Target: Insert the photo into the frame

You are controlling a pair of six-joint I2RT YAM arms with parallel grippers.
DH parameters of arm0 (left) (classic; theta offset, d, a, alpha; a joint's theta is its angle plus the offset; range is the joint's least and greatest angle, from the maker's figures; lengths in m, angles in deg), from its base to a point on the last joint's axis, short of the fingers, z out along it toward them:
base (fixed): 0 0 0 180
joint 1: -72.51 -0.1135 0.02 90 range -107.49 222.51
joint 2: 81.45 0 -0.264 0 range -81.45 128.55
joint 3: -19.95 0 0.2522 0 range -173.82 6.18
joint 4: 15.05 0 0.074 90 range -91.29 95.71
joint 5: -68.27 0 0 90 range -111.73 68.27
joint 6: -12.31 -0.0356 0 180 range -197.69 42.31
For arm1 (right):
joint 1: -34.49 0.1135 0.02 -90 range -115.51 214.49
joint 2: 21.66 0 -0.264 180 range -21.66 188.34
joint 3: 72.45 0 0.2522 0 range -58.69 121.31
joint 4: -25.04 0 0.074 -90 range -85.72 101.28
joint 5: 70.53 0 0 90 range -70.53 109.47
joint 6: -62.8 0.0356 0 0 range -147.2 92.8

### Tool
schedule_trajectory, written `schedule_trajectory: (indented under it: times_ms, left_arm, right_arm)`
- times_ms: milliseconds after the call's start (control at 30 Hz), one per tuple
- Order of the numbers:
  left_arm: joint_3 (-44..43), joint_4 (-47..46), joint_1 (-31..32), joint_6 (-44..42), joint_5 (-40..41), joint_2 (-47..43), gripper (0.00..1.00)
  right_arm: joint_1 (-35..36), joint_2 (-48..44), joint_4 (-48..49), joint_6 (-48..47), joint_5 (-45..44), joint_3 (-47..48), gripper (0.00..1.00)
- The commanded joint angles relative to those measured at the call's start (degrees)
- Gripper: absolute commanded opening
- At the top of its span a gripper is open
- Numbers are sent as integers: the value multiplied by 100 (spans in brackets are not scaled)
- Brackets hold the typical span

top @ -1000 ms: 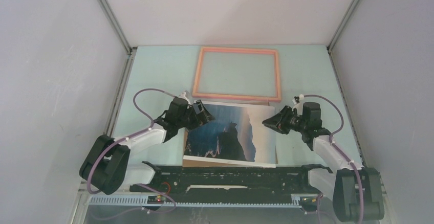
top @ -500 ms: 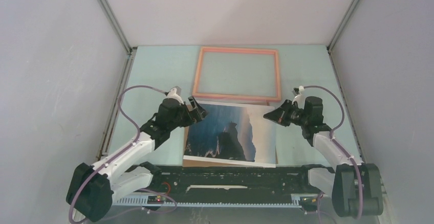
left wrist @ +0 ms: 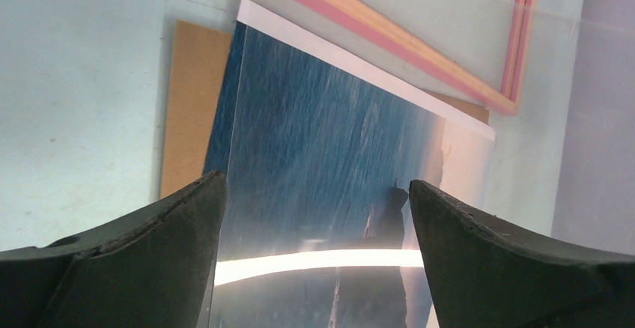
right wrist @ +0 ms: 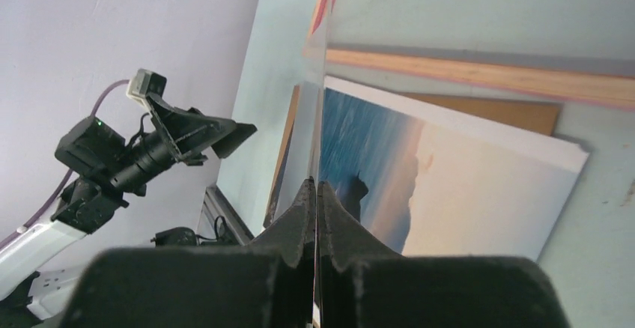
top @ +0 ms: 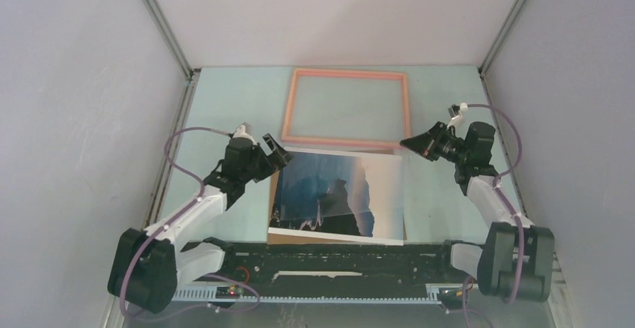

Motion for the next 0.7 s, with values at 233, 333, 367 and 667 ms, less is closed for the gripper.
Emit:
schedule_trajectory:
  times_ms: [233,333,367,667]
  left_arm:
    - [-430,-1068,4,165,-1033,1396,100]
    - [-510,-1147,28,248,-1211,1808,100]
    - [-422,-1278,33,338,-1167,1846,100]
    - [-33,-1665,59,504,-989,2115,100]
  right_arm:
    - [-340,1860,2017,1025,447,276,1]
    - [-353,2295,2093,1159,437,271,12]
    - [-359,2409,2184,1238,490,273,15]
    - [-404,2642,1800,1305,604,88,48]
